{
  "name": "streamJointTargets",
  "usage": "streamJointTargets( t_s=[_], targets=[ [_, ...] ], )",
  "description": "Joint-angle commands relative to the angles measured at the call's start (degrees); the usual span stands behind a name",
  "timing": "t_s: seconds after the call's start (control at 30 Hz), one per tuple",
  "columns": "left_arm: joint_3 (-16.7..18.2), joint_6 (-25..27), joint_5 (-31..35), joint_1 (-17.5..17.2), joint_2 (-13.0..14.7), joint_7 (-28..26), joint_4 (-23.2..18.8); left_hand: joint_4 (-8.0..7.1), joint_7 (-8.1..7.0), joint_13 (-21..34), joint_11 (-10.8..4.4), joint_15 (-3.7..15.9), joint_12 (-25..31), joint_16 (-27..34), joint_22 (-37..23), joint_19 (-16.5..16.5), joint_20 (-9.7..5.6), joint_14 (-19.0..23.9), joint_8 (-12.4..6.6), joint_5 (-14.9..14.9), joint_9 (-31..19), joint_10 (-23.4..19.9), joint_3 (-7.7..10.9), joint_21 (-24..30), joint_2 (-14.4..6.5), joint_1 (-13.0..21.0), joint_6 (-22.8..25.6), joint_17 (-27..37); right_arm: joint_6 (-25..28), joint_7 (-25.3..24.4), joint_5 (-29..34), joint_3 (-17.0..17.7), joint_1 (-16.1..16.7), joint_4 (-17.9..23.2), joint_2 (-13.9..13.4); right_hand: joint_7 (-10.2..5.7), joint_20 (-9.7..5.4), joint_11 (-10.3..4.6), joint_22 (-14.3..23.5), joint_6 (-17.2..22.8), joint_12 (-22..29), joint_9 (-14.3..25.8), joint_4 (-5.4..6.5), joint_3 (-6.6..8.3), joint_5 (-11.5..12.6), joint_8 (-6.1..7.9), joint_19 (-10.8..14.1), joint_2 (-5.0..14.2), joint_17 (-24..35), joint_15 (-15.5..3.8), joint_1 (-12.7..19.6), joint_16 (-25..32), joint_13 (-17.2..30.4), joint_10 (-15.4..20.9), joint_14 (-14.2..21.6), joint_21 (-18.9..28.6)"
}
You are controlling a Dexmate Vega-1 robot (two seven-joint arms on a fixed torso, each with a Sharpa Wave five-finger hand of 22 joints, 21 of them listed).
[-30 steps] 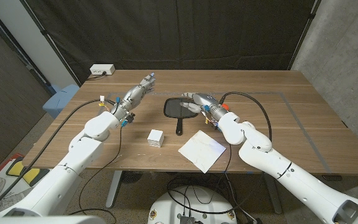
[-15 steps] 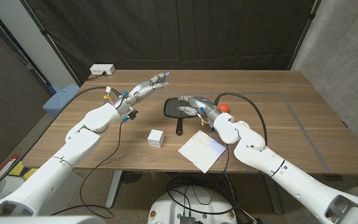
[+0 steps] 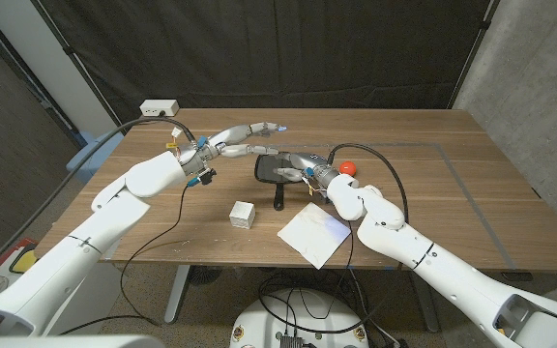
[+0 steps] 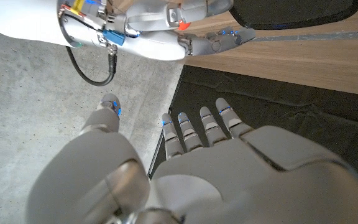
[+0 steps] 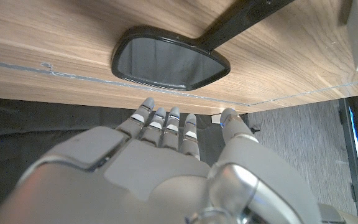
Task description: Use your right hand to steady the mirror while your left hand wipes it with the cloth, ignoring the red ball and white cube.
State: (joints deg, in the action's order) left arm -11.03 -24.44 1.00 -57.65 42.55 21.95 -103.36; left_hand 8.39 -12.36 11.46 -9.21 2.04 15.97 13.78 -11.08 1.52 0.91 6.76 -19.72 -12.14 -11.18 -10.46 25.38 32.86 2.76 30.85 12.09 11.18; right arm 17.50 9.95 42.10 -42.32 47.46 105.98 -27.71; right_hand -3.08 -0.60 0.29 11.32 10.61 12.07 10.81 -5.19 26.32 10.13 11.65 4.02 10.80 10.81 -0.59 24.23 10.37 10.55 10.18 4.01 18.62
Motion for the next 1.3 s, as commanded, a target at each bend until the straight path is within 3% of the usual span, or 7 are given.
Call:
streamJointTargets(
  t_s=[0.03,0.47,0.6,0.8,1.17,1.3],
  targets=[
    [3.0,-2.2,-3.0,-3.8,4.8,6.2,-6.4,0.1,-0.16,0.1,-0.25,5.89,0.2,-0.1,-0.1,0.0,-0.15,0.8,-0.29,-0.4,-0.1,-1.0,-0.13,0.2,0.1,1.0,0.9,0.0,1.8,1.7,1.4,-1.9,-2.6,-3.5,2.1,-0.1,0.03,-0.03,0.3,-0.3,-0.1,0.1,0.37,0.22,0.1,-0.21,-0.1,-0.08,0.2,-0.01,0.6,0.0,0.1,-0.3,-0.4,-0.1],
    [5.8,3.0,-4.6,-6.3,11.8,12.6,-13.2,0.0,0.06,0.0,-0.07,7.13,0.6,0.9,-0.1,-2.6,0.66,6.4,-1.74,-0.5,0.1,-6.6,0.0,0.9,0.1,4.1,7.5,0.0,2.5,1.7,2.6,-3.3,-4.1,-5.4,3.6,0.03,-0.11,0.16,0.3,-1.0,-0.6,0.2,0.61,0.31,0.1,-0.39,-0.4,-0.11,0.2,0.12,0.9,0.0,0.2,-1.6,-1.1,-0.2],
    [5.3,4.7,-3.6,-5.6,13.1,14.1,-14.4,-0.43,1.0,0.0,0.05,7.75,1.2,2.0,-0.2,-4.8,0.65,10.8,-2.97,-0.3,0.2,-11.4,0.04,1.6,-0.4,5.1,12.6,0.3,2.0,1.4,2.8,-3.5,-4.5,-6.0,3.7,0.09,-0.09,0.19,0.3,-0.9,-0.5,0.2,0.64,0.34,0.1,-0.3,-0.4,-0.11,0.2,0.1,1.0,0.1,0.2,-1.5,-1.1,-0.2],
    [4.1,5.9,0.0,-4.6,13.6,14.8,-15.6,-0.42,1.35,0.0,0.15,8.02,1.3,2.1,-0.2,-5.6,0.6,11.7,-3.48,-0.3,0.3,-12.9,0.08,1.9,-0.4,5.6,14.7,0.3,2.2,1.8,3.1,-3.6,-4.1,-5.6,3.2,0.1,0.05,0.21,0.3,0.2,0.2,0.2,0.77,0.43,0.1,0.17,0.7,-0.21,0.1,-0.42,1.3,1.0,0.2,0.4,0.8,0.2],
    [-2.2,11.0,7.1,2.2,13.7,21.8,-17.6,1.02,0.99,-0.1,-0.67,8.42,0.3,0.9,-0.2,-6.0,0.57,11.6,-1.8,-0.4,0.4,-13.3,0.3,2.0,1.1,9.2,12.6,-0.2,3.2,2.8,1.9,-2.4,-2.6,-4.5,2.2,0.24,0.91,0.73,0.3,-0.6,-0.1,0.2,0.16,-0.48,-0.1,-0.1,0.3,-2.29,-0.1,0.14,1.2,0.6,0.2,-0.2,0.6,0.0],
    [-4.8,12.3,8.1,5.1,12.6,25.2,-17.3,0.75,1.79,-0.1,-0.68,8.45,0.3,0.9,-0.2,-6.5,0.54,12.2,-1.9,-0.4,0.3,-14.5,0.15,2.1,1.4,9.7,13.5,-0.2,3.3,2.3,1.7,-2.1,-2.1,-4.1,1.9,0.22,0.94,0.61,0.3,-0.8,-0.1,0.2,0.35,-0.82,-0.1,-0.17,0.3,-2.55,0.0,0.21,0.8,0.6,0.2,-0.2,0.5,0.0]
  ],
)
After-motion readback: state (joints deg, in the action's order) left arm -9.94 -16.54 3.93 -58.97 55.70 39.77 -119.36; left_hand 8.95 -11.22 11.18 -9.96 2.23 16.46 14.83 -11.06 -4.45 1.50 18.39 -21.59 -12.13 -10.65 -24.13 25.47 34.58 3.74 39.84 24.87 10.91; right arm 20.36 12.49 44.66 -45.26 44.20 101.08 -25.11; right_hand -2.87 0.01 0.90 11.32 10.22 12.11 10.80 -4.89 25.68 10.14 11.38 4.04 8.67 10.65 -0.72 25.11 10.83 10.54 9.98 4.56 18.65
